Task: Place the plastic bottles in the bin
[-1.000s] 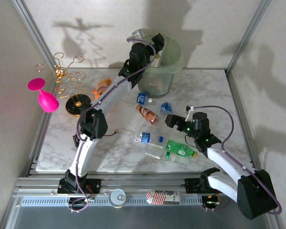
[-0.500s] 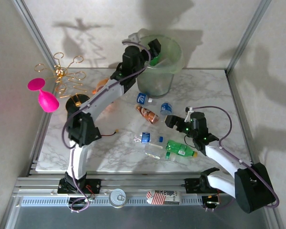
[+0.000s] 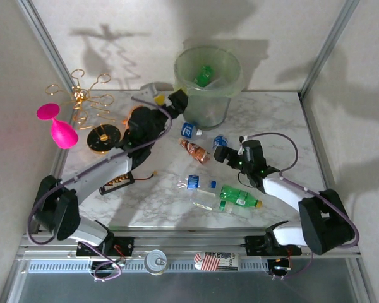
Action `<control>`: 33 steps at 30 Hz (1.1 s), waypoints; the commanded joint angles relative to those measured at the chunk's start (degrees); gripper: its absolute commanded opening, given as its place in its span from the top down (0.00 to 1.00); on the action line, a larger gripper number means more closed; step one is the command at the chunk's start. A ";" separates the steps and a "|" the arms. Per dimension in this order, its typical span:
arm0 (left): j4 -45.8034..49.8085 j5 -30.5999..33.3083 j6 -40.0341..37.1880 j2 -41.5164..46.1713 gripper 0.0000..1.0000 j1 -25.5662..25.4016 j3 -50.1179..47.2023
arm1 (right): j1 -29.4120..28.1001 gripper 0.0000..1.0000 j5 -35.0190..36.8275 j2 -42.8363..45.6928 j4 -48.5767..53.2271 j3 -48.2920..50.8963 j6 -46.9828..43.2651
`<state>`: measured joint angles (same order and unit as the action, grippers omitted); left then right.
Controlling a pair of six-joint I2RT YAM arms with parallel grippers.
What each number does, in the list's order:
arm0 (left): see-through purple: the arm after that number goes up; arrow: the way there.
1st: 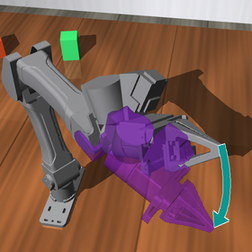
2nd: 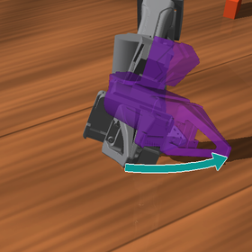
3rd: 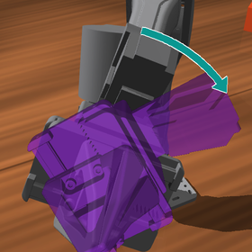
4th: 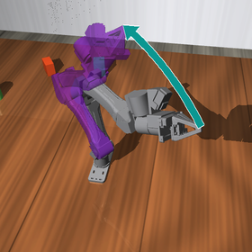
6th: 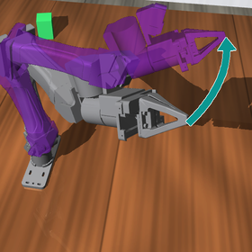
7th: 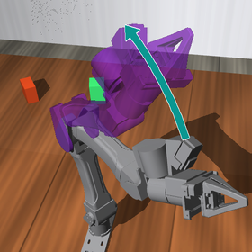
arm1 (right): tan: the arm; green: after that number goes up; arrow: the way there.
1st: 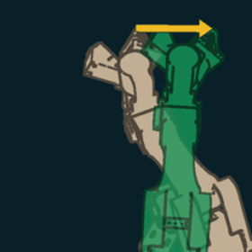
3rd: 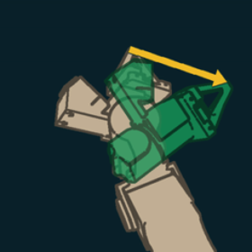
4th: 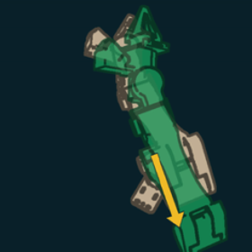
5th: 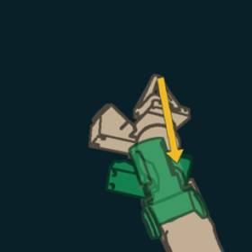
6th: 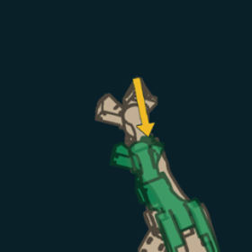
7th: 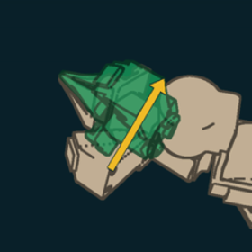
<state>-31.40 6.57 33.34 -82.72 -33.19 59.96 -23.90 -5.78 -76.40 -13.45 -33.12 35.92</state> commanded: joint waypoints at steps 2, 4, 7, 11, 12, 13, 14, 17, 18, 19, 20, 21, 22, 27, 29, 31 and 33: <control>-1.57 2.59 3.46 6.97 0.00 -0.56 -9.95 | -0.38 0.01 3.43 -5.46 3.43 -7.05 -2.39; -0.41 2.30 5.22 9.09 0.00 -0.65 -14.24 | -0.38 0.01 3.22 -8.36 5.23 -9.85 -3.35; 2.78 2.10 7.68 11.73 0.01 -0.91 -19.78 | -0.42 0.01 2.07 -12.46 6.31 -13.31 -4.29; 2.47 2.22 12.62 14.56 0.00 -1.39 -27.94 | -0.46 0.02 2.73 -17.14 7.92 -17.44 -5.57; 2.11 2.38 13.88 14.92 0.00 -1.59 -29.49 | -0.49 0.02 3.62 -18.25 8.68 -18.49 -5.90; 1.69 2.53 14.91 14.98 0.00 -1.74 -30.78 | -0.43 0.02 4.24 -19.22 9.23 -19.31 -6.05; 1.18 2.66 15.99 14.87 0.00 -1.87 -31.78 | -0.39 0.03 4.79 -20.28 9.85 -20.18 -6.32; -0.34 2.95 18.07 13.46 0.00 -2.21 -33.42 | -0.45 0.04 5.48 -22.98 11.02 -21.81 -6.57; -0.62 2.92 18.46 12.87 0.00 -2.23 -33.38 | -0.46 0.05 5.43 -23.62 11.23 -22.19 -6.56; -1.04 2.75 18.85 12.13 0.00 -2.27 -33.20 | -0.55 0.06 5.30 -24.16 11.39 -22.33 -6.42; -1.57 2.48 18.93 11.49 0.00 -2.34 -32.94 | -0.62 0.06 5.34 -24.48 11.52 -22.33 -6.19; -2.03 2.19 18.96 10.91 0.00 -2.32 -32.70 | -0.71 0.06 5.45 -24.66 11.52 -22.14 -6.04; -2.33 1.97 18.96 10.35 0.00 -2.39 -32.32 | -0.80 0.07 5.71 -24.69 11.36 -21.84 -5.87; -2.45 1.26 17.91 8.72 0.00 -2.63 -30.55 | -1.09 0.09 5.96 -24.96 10.88 -20.58 -5.29; -2.19 1.33 17.72 8.81 0.00 -2.75 -30.48 | -1.08 0.11 6.28 -25.23 10.73 -20.40 -5.40; -1.84 1.73 17.79 9.10 0.01 -2.86 -30.78 | -1.06 0.13 6.69 -25.49 10.73 -20.25 -5.42; -1.40 2.12 18.20 9.54 0.00 -2.93 -31.26 | -1.14 0.15 7.09 -25.68 10.73 -20.07 -5.51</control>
<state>-31.94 8.34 50.94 -73.89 -35.57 27.75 -24.60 -0.80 -100.88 -3.18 -54.00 30.68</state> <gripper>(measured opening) 0.994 0.858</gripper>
